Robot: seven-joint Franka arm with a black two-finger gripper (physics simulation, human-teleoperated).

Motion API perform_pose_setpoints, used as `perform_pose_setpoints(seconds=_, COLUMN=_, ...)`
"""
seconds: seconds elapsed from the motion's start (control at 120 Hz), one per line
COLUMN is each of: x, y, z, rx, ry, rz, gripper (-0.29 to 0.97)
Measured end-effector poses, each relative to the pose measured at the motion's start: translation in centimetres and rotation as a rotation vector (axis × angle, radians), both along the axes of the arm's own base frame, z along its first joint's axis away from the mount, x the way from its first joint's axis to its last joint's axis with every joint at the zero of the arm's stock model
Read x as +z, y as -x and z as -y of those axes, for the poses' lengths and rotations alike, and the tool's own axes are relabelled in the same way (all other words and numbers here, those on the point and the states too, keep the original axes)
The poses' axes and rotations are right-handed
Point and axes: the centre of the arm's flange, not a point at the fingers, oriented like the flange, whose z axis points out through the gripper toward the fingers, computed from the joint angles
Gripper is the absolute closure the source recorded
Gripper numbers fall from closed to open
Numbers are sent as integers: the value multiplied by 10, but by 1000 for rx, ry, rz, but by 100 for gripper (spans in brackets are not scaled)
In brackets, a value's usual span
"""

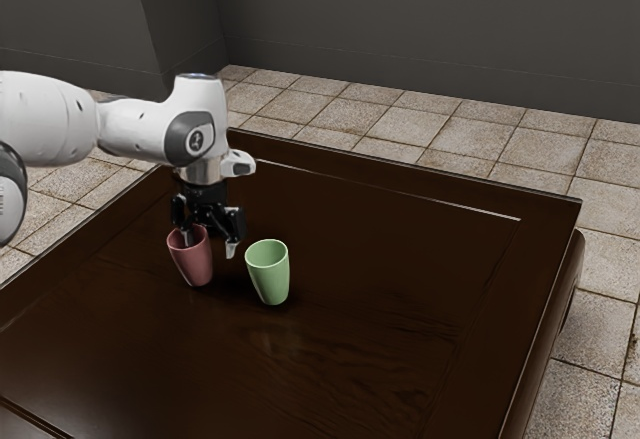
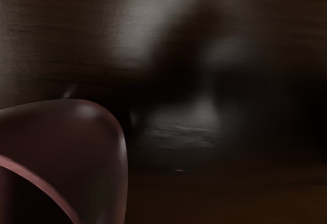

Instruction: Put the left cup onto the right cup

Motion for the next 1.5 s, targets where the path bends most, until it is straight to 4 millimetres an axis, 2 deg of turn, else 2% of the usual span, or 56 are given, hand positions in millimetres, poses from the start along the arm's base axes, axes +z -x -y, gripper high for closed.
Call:
perform_pose_setpoints(seconds=0.075, x=-9, y=4, z=0, rx=3, ry=0, rz=-9, gripper=2)
perform_pose_setpoints(seconds=0.242, x=-9, y=3, z=-5, rx=16, ry=-5, rz=8, gripper=45)
perform_pose_setpoints(seconds=0.342, x=-5, y=2, z=-6, rx=16, ry=-10, rz=19, gripper=60)
perform_pose_setpoints(seconds=0.492, x=-2, y=1, z=-8, rx=10, ry=-24, rz=27, gripper=71)
perform_pose_setpoints(seconds=0.683, x=2, y=0, z=-10, rx=7, ry=-38, rz=33, gripper=76)
perform_pose_setpoints(seconds=0.817, x=37, y=-7, z=-18, rx=3, ry=-70, rz=83, gripper=77)
perform_pose_setpoints(seconds=0.933, x=65, y=-16, z=-15, rx=-13, ry=-92, rz=117, gripper=78)
perform_pose_setpoints(seconds=1.075, x=127, y=-32, z=-12, rx=-19, ry=-115, rz=185, gripper=78)
perform_pose_setpoints(seconds=1.133, x=143, y=-31, z=-10, rx=-20, ry=-119, rz=192, gripper=78)
perform_pose_setpoints(seconds=1.175, x=146, y=-31, z=0, rx=-32, ry=-116, rz=186, gripper=78)
perform_pose_setpoints(seconds=1.275, x=148, y=-29, z=36, rx=-75, ry=-96, rz=171, gripper=79)
perform_pose_setpoints(seconds=1.5, x=146, y=-24, z=101, rx=-137, ry=-69, rz=151, gripper=79)
